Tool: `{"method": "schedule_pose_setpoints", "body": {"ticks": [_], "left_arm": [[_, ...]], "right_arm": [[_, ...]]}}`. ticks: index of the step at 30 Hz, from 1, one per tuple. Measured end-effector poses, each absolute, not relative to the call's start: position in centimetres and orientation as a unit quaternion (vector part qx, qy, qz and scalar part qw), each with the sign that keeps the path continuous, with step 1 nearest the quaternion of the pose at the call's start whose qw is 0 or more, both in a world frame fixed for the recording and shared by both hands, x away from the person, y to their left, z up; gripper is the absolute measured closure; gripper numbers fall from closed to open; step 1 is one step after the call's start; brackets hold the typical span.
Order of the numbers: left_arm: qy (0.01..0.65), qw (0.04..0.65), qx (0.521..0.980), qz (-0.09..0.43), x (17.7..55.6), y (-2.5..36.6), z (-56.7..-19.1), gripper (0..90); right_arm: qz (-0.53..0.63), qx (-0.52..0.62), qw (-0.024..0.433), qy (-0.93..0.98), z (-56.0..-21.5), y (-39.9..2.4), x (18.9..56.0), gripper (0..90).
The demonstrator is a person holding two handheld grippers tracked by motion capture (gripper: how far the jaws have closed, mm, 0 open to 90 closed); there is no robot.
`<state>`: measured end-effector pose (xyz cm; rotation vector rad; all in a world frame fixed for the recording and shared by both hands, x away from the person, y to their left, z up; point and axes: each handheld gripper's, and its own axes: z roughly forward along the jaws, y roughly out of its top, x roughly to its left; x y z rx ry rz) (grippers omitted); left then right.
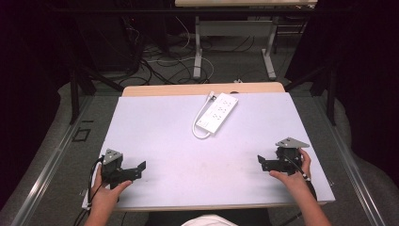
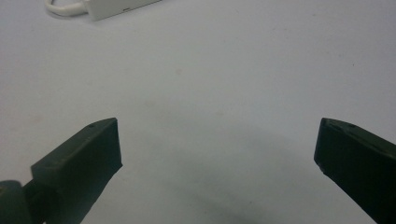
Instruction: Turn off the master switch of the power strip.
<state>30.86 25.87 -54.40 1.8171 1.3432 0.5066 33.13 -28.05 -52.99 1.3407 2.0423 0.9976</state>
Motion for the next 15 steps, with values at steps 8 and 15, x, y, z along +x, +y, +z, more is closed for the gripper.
{"method": "schedule_pose_setpoints", "body": {"ticks": [8,15], "left_arm": [[0.526,0.401,0.722,0.201,30.9,25.8,-54.3,1.0],[0.525,0.399,0.725,0.200,30.9,25.8,-54.3,1.1]], "right_arm": [[0.359,0.475,0.245,0.765,-52.0,-27.1,33.6,0.2],[0.356,0.467,0.237,0.774,-51.0,-26.6,34.4,2.1]]}}
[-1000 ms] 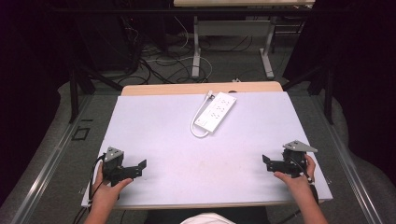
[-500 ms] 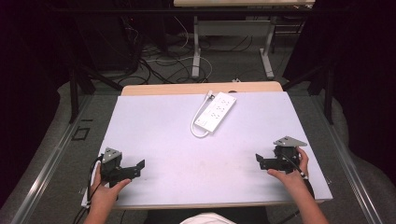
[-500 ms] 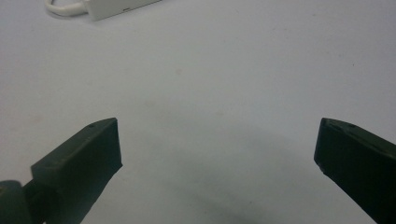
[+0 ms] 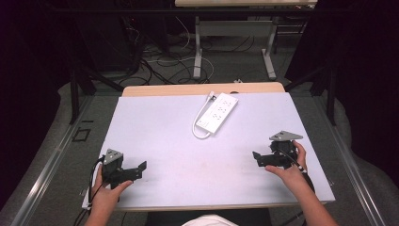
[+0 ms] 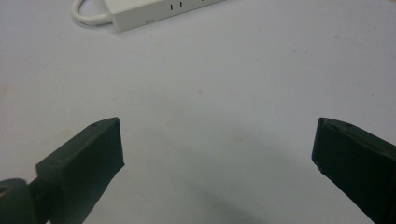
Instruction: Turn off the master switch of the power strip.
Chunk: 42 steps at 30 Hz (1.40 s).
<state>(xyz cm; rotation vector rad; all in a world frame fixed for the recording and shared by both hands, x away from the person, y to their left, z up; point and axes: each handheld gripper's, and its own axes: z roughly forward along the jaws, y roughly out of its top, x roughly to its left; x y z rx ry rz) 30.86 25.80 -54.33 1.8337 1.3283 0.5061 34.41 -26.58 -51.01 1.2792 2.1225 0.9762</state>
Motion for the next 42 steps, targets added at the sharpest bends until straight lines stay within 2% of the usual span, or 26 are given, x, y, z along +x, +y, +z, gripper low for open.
{"method": "schedule_pose_setpoints", "body": {"ticks": [42], "left_arm": [[0.527,0.401,0.720,0.206,30.5,26.1,-54.1,1.2]], "right_arm": [[0.327,0.415,0.223,0.819,-45.5,-21.2,39.6,7.4]]}}
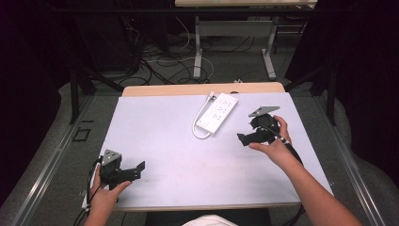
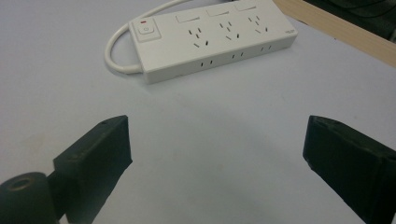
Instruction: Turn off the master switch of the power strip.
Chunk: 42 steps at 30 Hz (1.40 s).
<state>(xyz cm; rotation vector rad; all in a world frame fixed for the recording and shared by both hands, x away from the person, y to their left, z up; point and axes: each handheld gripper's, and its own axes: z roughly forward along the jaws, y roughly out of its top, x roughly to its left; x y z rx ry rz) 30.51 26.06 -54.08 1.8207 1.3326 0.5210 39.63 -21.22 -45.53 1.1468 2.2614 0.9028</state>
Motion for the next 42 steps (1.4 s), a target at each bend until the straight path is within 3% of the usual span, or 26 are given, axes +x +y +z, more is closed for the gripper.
{"method": "schedule_pose_setpoints", "body": {"ticks": [24,42], "left_arm": [[0.527,0.407,0.716,0.209,30.6,25.9,-54.1,1.2],[0.527,0.407,0.717,0.207,30.6,26.0,-54.1,1.2]], "right_arm": [[0.309,0.398,0.209,0.838,-44.5,-17.5,43.9,15.6],[0.301,0.376,0.210,0.851,-44.4,-14.5,46.6,27.8]]}}
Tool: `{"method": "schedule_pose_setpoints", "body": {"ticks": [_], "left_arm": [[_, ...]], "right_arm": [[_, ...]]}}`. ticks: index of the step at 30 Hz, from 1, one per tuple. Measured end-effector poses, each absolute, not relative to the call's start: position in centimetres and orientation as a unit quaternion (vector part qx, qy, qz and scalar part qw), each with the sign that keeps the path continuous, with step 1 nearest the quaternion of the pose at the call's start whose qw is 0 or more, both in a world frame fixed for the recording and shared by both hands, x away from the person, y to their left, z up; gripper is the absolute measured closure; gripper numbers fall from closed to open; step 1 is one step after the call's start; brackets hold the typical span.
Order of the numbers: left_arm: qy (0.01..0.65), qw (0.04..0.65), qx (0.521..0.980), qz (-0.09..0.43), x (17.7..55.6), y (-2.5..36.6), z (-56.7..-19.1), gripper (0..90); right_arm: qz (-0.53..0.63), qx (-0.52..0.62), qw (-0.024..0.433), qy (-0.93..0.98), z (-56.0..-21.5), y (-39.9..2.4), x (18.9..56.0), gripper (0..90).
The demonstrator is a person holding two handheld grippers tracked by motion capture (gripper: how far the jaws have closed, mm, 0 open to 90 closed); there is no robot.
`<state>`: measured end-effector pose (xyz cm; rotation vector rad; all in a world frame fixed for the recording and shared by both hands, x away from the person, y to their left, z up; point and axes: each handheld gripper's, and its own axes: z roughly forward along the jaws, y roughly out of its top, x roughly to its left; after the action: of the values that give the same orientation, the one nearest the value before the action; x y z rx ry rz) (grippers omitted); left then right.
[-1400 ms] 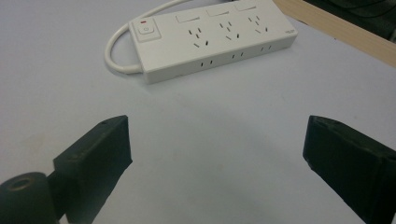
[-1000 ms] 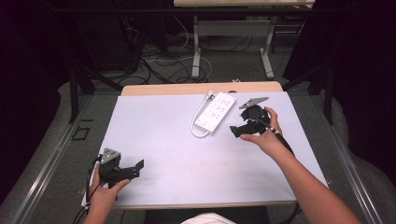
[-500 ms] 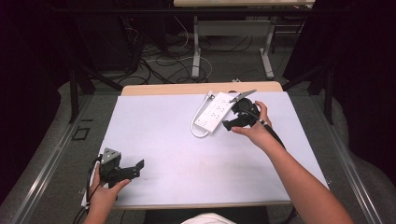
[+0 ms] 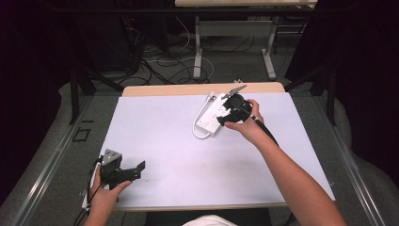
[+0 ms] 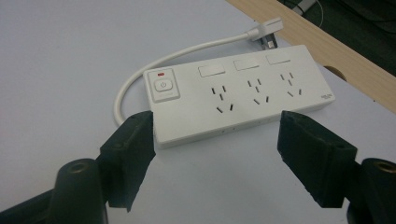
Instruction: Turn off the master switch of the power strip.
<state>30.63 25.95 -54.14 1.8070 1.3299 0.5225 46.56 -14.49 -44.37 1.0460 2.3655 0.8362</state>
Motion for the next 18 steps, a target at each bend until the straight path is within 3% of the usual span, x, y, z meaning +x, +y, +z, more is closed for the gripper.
{"method": "schedule_pose_setpoints", "body": {"ticks": [18], "left_arm": [[0.528,0.404,0.718,0.207,30.7,26.3,-54.2,1.2]], "right_arm": [[0.295,0.400,0.188,0.847,-45.2,-13.1,49.0,48.4]]}}
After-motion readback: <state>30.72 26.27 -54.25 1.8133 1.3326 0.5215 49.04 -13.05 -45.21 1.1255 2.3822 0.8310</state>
